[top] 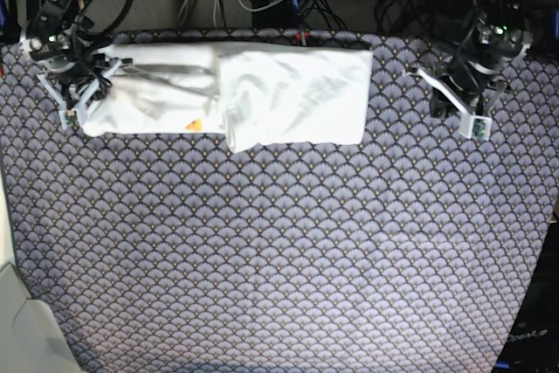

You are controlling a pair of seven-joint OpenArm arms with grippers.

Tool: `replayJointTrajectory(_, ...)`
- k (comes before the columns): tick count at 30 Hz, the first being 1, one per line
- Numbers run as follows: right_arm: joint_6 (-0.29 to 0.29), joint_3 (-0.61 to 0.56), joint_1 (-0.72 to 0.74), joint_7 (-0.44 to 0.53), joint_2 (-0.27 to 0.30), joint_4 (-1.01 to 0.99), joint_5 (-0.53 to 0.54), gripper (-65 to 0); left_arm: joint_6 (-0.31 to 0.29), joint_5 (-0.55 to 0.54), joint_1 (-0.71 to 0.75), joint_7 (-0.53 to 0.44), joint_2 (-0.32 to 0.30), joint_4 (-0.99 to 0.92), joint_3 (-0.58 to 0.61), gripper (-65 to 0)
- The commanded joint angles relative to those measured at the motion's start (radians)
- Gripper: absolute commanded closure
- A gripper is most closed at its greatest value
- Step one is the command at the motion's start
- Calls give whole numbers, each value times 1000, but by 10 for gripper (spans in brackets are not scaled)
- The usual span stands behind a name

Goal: Fold the T-shirt properly
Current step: 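Carry the right gripper's strip end over onto the folded stack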

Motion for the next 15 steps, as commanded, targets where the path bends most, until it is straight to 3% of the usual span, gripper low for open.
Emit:
replayJointTrajectory(1,-1,3,-2,-20,6,7,-21,0,-3,-9,-2,-14,-8,16,-5,-28)
replayJointTrajectory(6,-1,3,-33,-17,-2,142,-20,0,-3,-9,-2,-11,-3,8,4,-28)
replayJointTrajectory(15,-1,-25,-79,-21,-70,346,-23,0,-3,-9,-2,-9,-8,8,-2,-28)
